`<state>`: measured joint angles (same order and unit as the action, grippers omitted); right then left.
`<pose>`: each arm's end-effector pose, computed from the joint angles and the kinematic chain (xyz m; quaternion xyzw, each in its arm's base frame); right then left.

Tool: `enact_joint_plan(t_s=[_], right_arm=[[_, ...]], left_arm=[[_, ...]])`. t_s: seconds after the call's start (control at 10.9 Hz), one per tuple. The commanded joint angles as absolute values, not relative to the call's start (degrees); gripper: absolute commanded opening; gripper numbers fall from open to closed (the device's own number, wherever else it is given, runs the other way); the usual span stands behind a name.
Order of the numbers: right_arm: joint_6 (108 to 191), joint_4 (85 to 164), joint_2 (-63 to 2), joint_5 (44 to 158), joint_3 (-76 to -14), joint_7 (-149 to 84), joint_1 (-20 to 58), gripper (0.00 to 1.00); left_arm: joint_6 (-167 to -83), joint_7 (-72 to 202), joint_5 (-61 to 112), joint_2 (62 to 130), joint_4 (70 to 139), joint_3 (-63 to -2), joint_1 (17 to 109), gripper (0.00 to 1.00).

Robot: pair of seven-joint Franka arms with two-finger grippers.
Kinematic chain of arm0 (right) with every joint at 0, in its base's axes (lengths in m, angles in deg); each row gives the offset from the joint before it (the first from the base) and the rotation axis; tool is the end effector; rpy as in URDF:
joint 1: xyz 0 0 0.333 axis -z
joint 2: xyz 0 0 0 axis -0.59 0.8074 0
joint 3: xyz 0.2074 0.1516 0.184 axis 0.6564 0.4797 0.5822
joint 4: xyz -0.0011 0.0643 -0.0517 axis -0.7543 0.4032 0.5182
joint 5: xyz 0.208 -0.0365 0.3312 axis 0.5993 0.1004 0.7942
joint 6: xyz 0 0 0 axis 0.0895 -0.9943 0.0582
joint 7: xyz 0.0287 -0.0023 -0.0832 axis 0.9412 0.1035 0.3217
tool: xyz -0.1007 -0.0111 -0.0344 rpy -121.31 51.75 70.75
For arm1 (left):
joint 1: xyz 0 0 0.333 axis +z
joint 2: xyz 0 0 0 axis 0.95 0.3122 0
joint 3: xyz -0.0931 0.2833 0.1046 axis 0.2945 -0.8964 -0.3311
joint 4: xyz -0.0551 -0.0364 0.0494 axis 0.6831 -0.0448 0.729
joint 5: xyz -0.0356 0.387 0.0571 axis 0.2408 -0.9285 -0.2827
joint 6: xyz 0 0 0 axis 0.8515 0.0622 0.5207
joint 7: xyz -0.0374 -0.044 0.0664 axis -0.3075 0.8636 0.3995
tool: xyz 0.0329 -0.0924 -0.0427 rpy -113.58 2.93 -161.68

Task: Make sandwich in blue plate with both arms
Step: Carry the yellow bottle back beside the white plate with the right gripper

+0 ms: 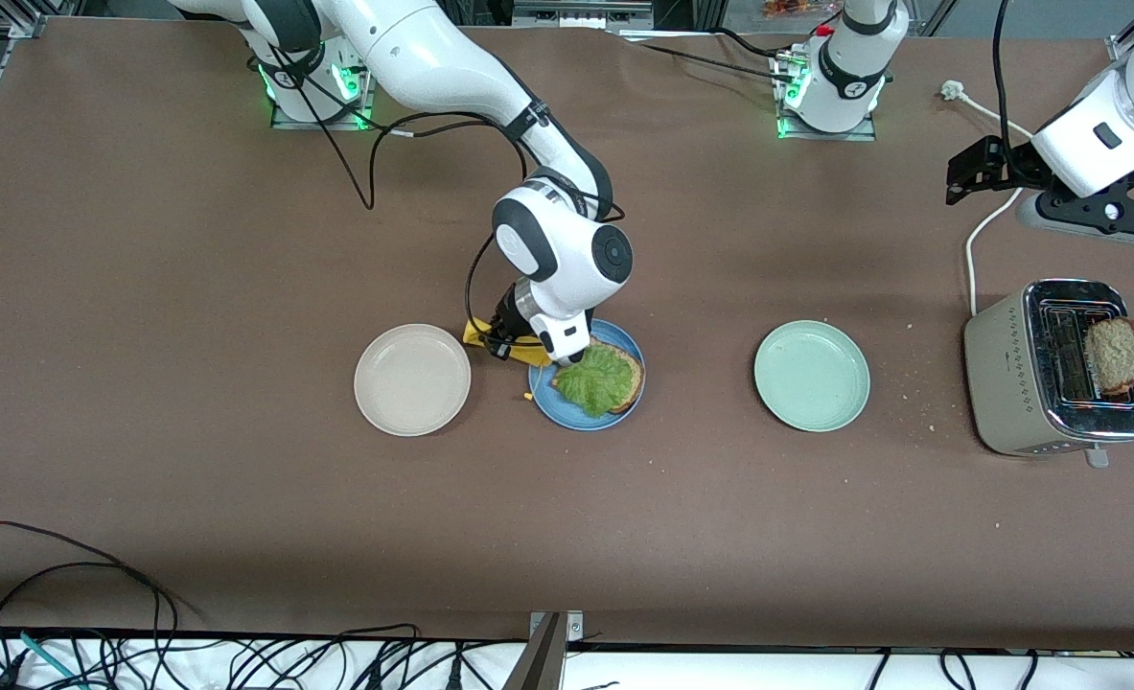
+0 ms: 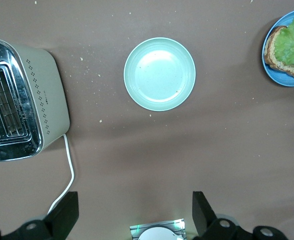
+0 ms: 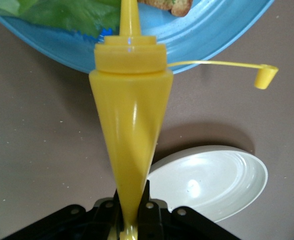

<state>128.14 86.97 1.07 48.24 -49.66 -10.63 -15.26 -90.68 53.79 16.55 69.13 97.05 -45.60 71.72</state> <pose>0.5402 0.4908 0.2236 0.7603 0.5858 -0.1595 0.2312 0.5277 -0.0474 0.6077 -0.9933 0.0856 0.0773 0.0017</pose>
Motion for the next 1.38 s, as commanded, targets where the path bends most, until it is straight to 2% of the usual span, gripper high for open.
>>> enact_joint_plan(t_s=[0.0,0.18,0.37,0.46,0.83,1.29], right_arm=[[126.89,86.82,-0.85,48.27,-49.36,-10.60,-13.34,0.00],[127.86,92.26,-6.73,48.28,-45.42,-10.42,-9.05,0.00],[129.26,97.62,-13.14,48.63,-39.01,-7.36,-1.06,0.00],[129.62,97.73,-14.48,50.46,-37.50,-4.47,1.76,0.00],[130.06,97.03,-15.89,60.82,-30.11,10.55,15.91,0.00],[131.12,97.03,-14.58,79.71,-29.93,41.28,32.25,0.00]], left_arm=[[-89.95,53.84,15.27,68.64,96.91,-45.14,71.81,1.00],[-89.95,53.93,15.27,68.64,96.82,-45.14,71.72,1.00],[-89.95,53.93,15.27,68.64,96.82,-45.14,71.72,1.00],[-89.95,53.93,15.27,68.64,96.82,-45.14,71.72,1.00],[-89.95,53.93,15.27,68.64,96.82,-45.14,71.81,1.00],[-89.95,53.84,15.27,68.64,96.82,-45.14,71.81,1.00]])
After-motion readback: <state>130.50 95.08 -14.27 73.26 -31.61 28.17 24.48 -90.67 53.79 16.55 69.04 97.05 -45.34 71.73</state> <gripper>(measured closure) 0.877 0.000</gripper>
